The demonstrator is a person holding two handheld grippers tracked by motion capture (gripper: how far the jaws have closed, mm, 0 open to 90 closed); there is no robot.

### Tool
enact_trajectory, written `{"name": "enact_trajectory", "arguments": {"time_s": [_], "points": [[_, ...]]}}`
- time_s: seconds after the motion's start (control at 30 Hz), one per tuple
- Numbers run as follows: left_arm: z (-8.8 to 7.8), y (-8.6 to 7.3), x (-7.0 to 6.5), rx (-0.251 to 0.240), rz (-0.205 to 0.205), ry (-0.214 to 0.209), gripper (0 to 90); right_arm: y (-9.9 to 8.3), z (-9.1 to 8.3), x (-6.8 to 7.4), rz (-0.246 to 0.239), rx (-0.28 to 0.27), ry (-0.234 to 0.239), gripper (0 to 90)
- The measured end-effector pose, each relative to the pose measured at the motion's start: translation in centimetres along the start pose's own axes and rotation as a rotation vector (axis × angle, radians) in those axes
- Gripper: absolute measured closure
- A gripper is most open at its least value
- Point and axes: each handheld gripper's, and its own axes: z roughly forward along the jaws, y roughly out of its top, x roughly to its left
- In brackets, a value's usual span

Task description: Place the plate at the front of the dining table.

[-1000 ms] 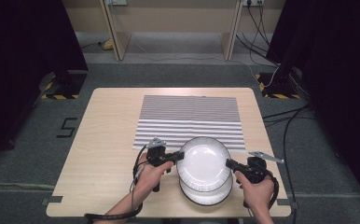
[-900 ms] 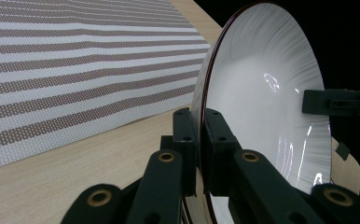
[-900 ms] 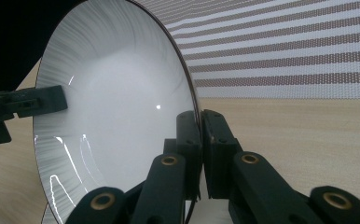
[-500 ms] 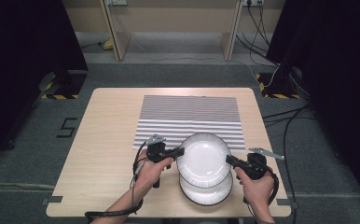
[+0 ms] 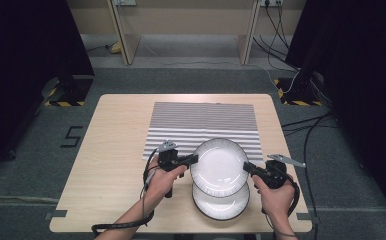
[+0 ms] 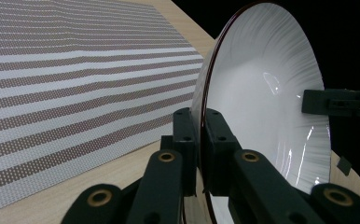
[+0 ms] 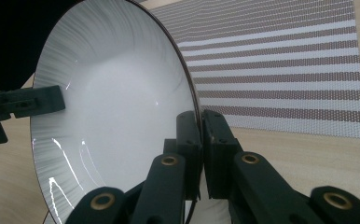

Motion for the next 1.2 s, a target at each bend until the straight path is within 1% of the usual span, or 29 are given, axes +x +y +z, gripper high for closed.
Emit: {"name": "enact_trajectory", "arguments": {"time_s": [0.33,0.53,0.6,0.7,0.83,1.17,1.2], "points": [[0.1,0.4,0.0,-0.01,0.007,0.008,84.9,0.5,0.3,0.0,-0.007,-0.009,-0.007,86.1],[0.3,1.0,0.1,-0.024,0.007,0.006,84.9,1.2,0.3,0.1,-0.02,-0.017,-0.014,86.1],[0.3,1.1,0.2,-0.028,0.014,0.004,84.8,1.3,0.3,0.1,-0.024,-0.022,-0.016,86.1],[0.4,1.3,0.3,-0.033,0.015,0.001,84.8,1.6,0.3,0.1,-0.029,-0.024,-0.016,86.1],[0.5,1.5,0.3,-0.041,0.018,0.005,84.9,1.9,0.4,0.1,-0.027,-0.027,-0.021,86.1],[1.0,2.1,0.4,-0.039,0.016,0.007,84.8,2.5,0.7,-0.1,-0.031,-0.034,-0.03,85.9],[1.0,2.1,0.4,-0.039,0.016,0.007,84.8,2.6,0.7,-0.1,-0.037,-0.037,-0.031,86.0]]}}
